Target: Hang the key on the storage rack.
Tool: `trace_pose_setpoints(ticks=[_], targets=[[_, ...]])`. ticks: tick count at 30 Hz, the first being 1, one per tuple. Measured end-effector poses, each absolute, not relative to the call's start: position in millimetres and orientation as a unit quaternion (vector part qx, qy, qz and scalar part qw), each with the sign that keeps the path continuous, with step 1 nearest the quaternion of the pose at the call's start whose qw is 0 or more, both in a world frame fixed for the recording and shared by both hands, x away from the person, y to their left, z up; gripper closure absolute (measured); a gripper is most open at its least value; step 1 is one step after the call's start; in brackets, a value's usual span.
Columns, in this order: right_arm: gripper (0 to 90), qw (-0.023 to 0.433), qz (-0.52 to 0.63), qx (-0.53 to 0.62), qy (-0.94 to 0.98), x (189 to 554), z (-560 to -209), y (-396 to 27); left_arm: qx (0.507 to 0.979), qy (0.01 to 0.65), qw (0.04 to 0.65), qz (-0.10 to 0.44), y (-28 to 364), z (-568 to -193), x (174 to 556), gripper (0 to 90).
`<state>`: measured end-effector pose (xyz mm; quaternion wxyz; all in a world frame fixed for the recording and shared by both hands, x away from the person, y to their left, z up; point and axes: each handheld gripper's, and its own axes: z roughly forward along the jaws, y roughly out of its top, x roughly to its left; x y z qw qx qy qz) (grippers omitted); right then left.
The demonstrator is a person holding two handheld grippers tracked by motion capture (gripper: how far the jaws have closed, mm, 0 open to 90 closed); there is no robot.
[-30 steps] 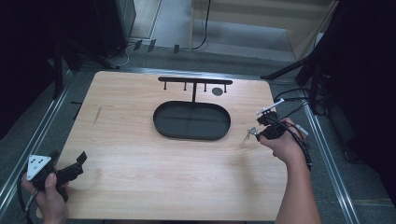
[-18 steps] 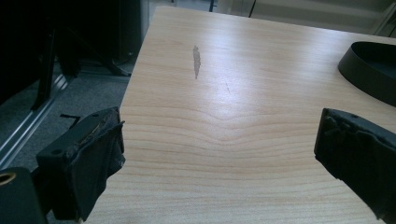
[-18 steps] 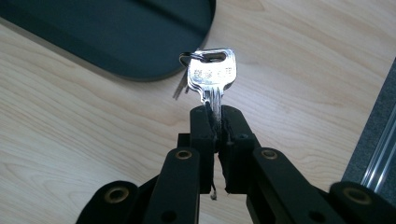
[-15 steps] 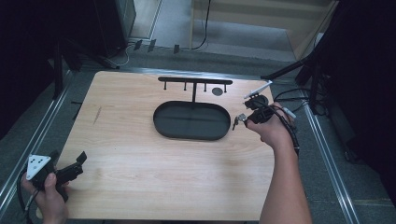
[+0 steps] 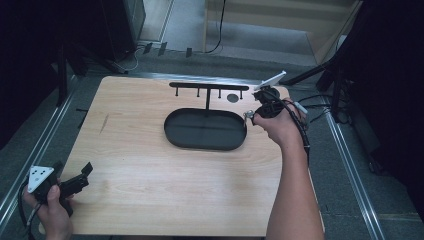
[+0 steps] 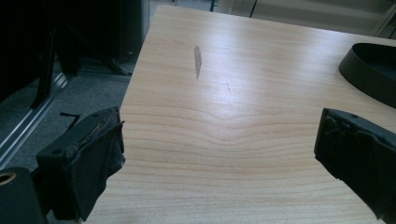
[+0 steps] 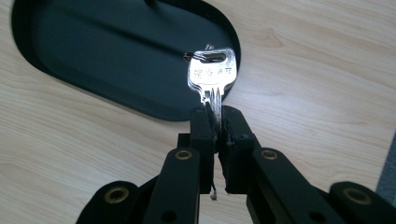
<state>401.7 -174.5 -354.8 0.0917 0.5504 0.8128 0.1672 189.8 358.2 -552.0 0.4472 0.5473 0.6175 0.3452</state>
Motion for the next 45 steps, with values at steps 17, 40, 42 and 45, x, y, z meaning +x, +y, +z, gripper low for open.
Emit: trace_pose_setpoints(ticks=[17,40,42,45], targets=[[84.7,0.125,0.174,0.568,0.795,416,-326,-156,0.547,0.617,0.449,0.344,359,-552,190,1.7],[84.6,0.13,0.176,0.578,0.786,432,-332,-150,0.547,0.616,0.45,0.344,359,-552,190,1.7],[84.6,0.133,0.182,0.581,0.782,433,-332,-151,0.547,0.616,0.451,0.343,359,-552,190,1.7],[84.6,0.134,0.186,0.584,0.779,434,-332,-152,0.547,0.616,0.451,0.343,359,-552,190,1.7]])
